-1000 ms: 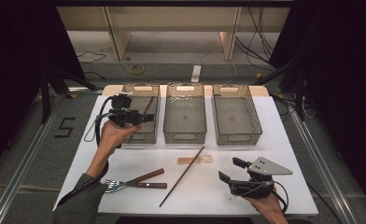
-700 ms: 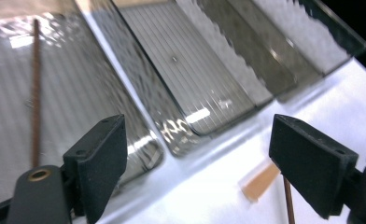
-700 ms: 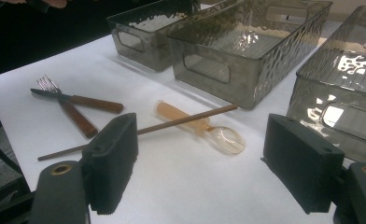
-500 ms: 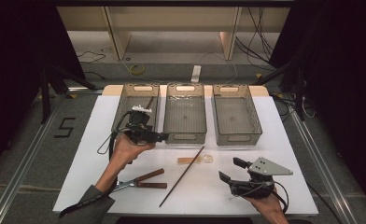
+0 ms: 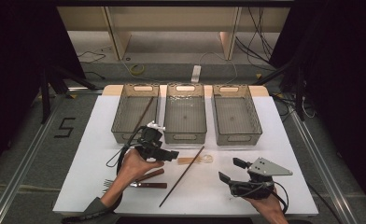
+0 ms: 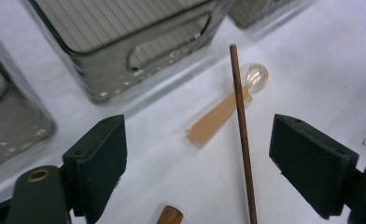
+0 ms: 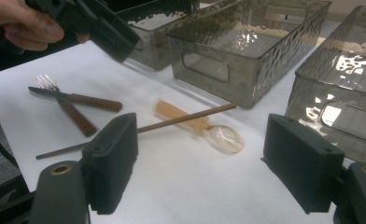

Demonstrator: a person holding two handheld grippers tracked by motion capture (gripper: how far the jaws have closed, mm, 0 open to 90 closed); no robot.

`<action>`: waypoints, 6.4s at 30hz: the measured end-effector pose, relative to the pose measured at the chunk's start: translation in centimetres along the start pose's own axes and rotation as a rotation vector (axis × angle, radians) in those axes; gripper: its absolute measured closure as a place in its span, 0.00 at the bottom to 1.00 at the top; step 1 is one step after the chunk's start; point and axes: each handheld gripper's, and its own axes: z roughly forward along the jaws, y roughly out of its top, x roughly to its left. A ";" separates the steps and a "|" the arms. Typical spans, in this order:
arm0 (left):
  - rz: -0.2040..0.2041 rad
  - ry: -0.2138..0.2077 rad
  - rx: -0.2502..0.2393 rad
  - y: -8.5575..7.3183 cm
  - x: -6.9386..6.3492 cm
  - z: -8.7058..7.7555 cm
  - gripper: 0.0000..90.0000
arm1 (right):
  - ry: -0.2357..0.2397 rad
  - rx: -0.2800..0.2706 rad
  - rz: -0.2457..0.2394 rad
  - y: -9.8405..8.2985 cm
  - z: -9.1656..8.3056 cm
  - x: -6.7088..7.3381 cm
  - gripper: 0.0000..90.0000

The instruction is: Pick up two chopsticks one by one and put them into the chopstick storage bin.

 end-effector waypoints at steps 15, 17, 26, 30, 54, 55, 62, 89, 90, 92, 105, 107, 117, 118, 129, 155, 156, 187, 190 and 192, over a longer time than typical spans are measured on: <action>0.063 -0.013 0.103 -1.2 -2.6 2.3 0.28 | 0.000 0.005 0.002 0.0 0.1 0.0 0.30; 0.068 -0.014 0.122 -1.4 -2.8 2.7 0.29 | 0.001 0.003 0.001 0.0 0.1 0.0 0.30; 0.109 -0.031 0.173 -2.2 -3.9 4.1 0.42 | 0.003 0.008 -0.002 0.0 0.1 0.0 0.30; 0.123 -0.036 0.191 -2.4 -4.1 4.5 0.51 | 0.002 0.012 -0.004 0.0 0.1 0.1 0.30; 0.165 -0.016 0.227 -3.1 -4.6 5.7 0.76 | 0.008 0.012 -0.004 0.0 0.2 0.1 0.30; 0.168 -0.012 0.228 -3.1 -4.6 5.7 0.77 | 0.008 0.012 -0.003 0.0 0.2 0.1 0.30; 0.178 -0.003 0.225 -3.1 -4.6 5.8 0.87 | 0.010 0.012 -0.002 0.0 0.2 0.1 0.30; 0.136 -0.068 0.146 -1.7 -3.9 3.1 0.94 | 0.007 0.017 -0.007 0.0 0.2 0.1 0.30; 0.135 -0.070 0.139 -1.6 -3.8 2.9 0.94 | 0.007 0.017 -0.007 0.0 0.2 0.1 0.30; 0.136 -0.070 0.127 -1.5 -3.6 2.6 0.94 | 0.009 0.017 -0.008 0.0 0.2 0.1 0.30; 0.087 -0.058 0.056 -0.5 -1.3 0.1 0.94 | 0.011 0.019 -0.006 0.0 0.2 0.0 0.30; 0.078 -0.057 0.045 -0.3 -0.9 -0.4 0.94 | 0.011 0.020 -0.005 -0.1 0.2 0.0 0.30; 0.048 -0.039 -0.007 0.1 0.8 -2.2 0.94 | 0.009 0.022 -0.002 -0.1 0.2 0.0 0.30; 0.044 -0.036 -0.013 0.2 0.9 -2.3 0.94 | 0.009 0.021 -0.001 -0.1 0.2 0.0 0.30; 0.015 -0.006 -0.070 1.1 2.5 -4.2 0.94 | 0.006 0.020 0.000 0.0 0.2 0.0 0.30; -0.061 0.111 -0.190 6.7 9.3 -6.8 0.94 | 0.008 0.022 0.011 -0.1 0.2 -0.2 0.30; -0.060 0.116 -0.192 6.9 9.6 -6.7 0.94 | 0.008 0.022 0.011 -0.1 0.2 -0.2 0.30; -0.115 0.259 -0.179 8.7 16.6 -4.4 0.94 | 0.022 0.021 0.015 -0.2 0.3 -0.2 0.30; -0.115 0.260 -0.171 8.6 16.9 -4.1 0.94 | 0.024 0.023 0.013 -0.2 0.3 -0.2 0.30; -0.108 0.260 -0.170 8.5 16.9 -3.9 0.94 | 0.024 0.023 0.014 -0.2 0.4 -0.1 0.30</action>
